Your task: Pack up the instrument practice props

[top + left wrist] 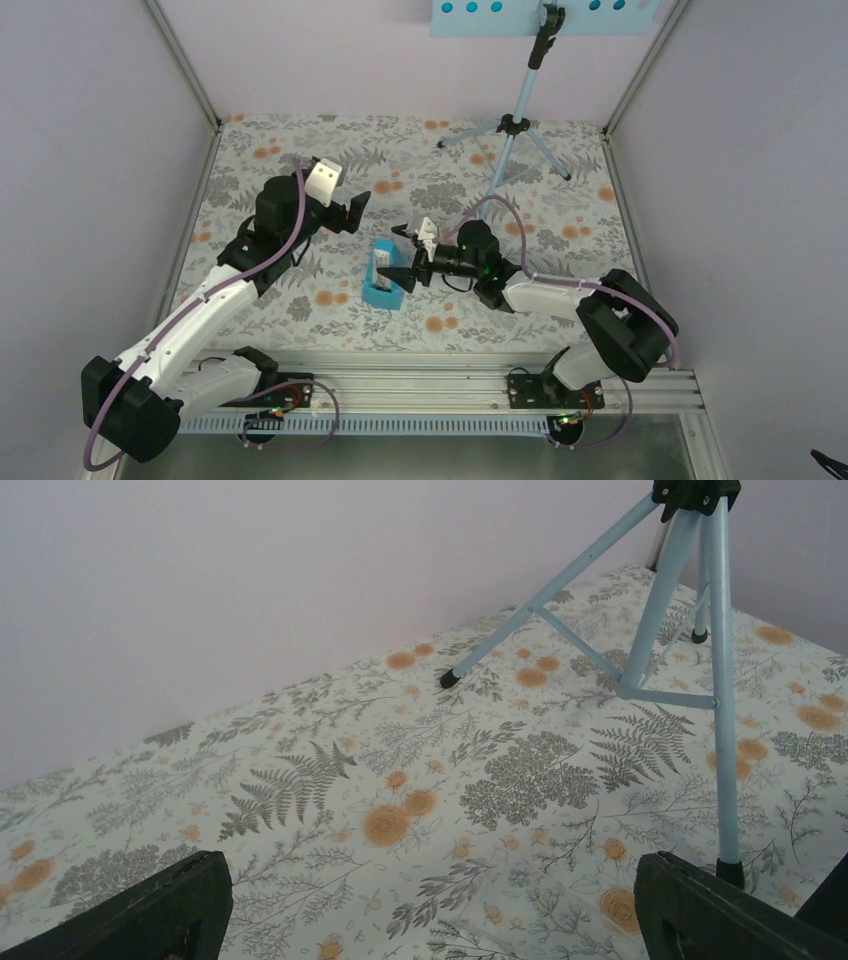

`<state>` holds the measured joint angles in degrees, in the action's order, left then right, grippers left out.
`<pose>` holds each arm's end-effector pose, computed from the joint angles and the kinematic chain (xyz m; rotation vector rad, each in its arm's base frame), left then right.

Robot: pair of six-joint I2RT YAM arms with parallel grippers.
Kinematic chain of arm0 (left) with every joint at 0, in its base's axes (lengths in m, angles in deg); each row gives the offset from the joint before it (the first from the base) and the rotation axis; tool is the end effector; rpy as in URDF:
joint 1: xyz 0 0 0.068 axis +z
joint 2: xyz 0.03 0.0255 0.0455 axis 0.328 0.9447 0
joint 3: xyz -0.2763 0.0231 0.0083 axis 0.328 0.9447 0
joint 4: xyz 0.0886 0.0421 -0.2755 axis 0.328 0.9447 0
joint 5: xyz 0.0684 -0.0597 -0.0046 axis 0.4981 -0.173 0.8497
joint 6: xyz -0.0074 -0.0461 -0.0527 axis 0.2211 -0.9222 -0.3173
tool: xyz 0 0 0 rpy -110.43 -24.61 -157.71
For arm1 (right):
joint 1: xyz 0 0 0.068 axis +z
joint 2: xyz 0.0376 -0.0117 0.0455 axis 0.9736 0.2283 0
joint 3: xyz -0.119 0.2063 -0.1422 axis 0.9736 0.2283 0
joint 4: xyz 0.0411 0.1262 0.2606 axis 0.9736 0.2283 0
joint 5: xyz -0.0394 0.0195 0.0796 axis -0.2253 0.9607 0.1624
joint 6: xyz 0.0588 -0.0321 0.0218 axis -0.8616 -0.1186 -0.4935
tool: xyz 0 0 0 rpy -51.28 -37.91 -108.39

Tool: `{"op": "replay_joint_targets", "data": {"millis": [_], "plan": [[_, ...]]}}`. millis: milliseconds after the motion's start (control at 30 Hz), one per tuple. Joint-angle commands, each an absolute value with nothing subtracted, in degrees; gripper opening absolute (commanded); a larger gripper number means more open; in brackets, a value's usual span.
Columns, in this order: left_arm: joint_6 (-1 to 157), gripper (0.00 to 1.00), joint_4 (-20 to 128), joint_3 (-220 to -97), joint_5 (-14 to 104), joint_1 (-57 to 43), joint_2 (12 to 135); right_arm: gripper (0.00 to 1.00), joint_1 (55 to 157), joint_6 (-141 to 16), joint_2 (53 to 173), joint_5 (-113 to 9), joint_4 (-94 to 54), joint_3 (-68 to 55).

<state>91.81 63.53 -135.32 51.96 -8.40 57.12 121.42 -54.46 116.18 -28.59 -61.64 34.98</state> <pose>0.2574 -0.1354 0.3168 0.4943 1.8167 -0.3222 0.2207 0.2601 0.1883 -1.0784 1.4593 1.0188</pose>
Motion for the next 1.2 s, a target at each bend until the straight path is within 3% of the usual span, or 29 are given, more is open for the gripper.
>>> {"op": "replay_joint_targets", "data": {"millis": [0,300,667,1167], "plan": [[92.0,1.0,62.7,-135.2,52.5,-8.7,57.7,1.0,122.3,-50.5,118.0,-28.7,-61.8,32.6],[91.9,1.0,62.8,-135.3,52.7,-8.7,58.1,1.0,123.9,-49.3,119.5,-34.1,-62.7,32.4],[91.9,1.0,62.8,-135.4,52.8,-8.8,58.1,0.84,124.1,-49.4,117.5,-39.3,-65.1,35.9],[91.8,1.0,63.0,-135.3,52.8,-9.0,58.3,0.74,124.0,-50.4,115.0,-39.5,-66.1,38.6]]}}
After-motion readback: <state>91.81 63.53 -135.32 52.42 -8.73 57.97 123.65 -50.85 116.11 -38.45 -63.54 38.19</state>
